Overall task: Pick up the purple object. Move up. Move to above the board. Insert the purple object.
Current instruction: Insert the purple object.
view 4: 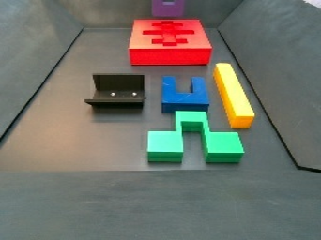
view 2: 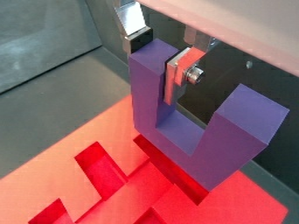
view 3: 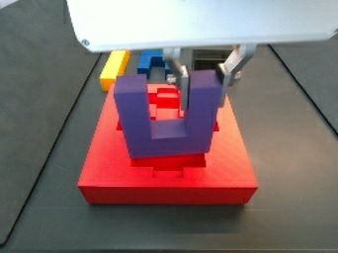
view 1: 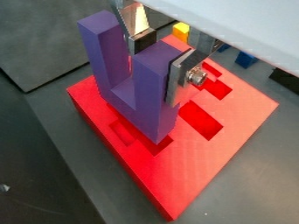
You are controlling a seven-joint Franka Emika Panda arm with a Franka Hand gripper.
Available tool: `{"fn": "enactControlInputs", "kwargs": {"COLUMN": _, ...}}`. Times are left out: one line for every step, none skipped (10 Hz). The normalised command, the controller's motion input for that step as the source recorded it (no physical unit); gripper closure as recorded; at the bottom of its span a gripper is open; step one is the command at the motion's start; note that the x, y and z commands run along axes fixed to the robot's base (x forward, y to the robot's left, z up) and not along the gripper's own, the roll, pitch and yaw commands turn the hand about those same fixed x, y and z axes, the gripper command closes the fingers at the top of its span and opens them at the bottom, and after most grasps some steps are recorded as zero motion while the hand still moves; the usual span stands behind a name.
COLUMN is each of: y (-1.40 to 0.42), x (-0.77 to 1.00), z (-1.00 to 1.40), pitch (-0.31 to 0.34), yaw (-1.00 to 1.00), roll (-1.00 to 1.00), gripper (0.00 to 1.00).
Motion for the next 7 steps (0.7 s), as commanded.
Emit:
{"fn": "enactControlInputs", "kwargs": {"y": -0.02, "x": -0.05, "z": -0.2, "pitch": 0.0, "yaw": -0.15, "roll": -0.07, "gripper": 1.0}}
{"fn": "enactControlInputs", "kwargs": {"y": -0.02, "x": -0.03, "z": -0.23, "pitch": 0.0, "yaw": -0.11, "roll": -0.04, "gripper": 1.0}}
{"fn": "enactControlInputs", "kwargs": {"y": -0.02, "x": 0.0, "z": -0.24, "pitch": 0.0, "yaw": -0.08, "roll": -0.02, "gripper": 1.0}}
{"fn": "enactControlInputs", "kwargs": {"y": 0.0, "x": 0.0, "z": -0.23, "pitch": 0.0, "yaw": 0.0, "roll": 0.0, "gripper": 1.0}}
{"fn": "enactControlInputs", "kwargs": {"y": 0.0, "x": 0.07, "z": -0.21, "pitch": 0.0, "yaw": 0.0, "roll": 0.0, "gripper": 1.0}}
{"fn": "enactControlInputs", "kwargs": {"y": 0.0, "x": 0.05, "z": -0.18, "pitch": 0.0, "yaw": 0.0, "roll": 0.0, "gripper": 1.0}}
{"fn": "enactControlInputs", "kwargs": {"y": 0.0, "x": 0.03, "z": -0.11, "pitch": 0.0, "yaw": 0.0, "roll": 0.0, "gripper": 1.0}}
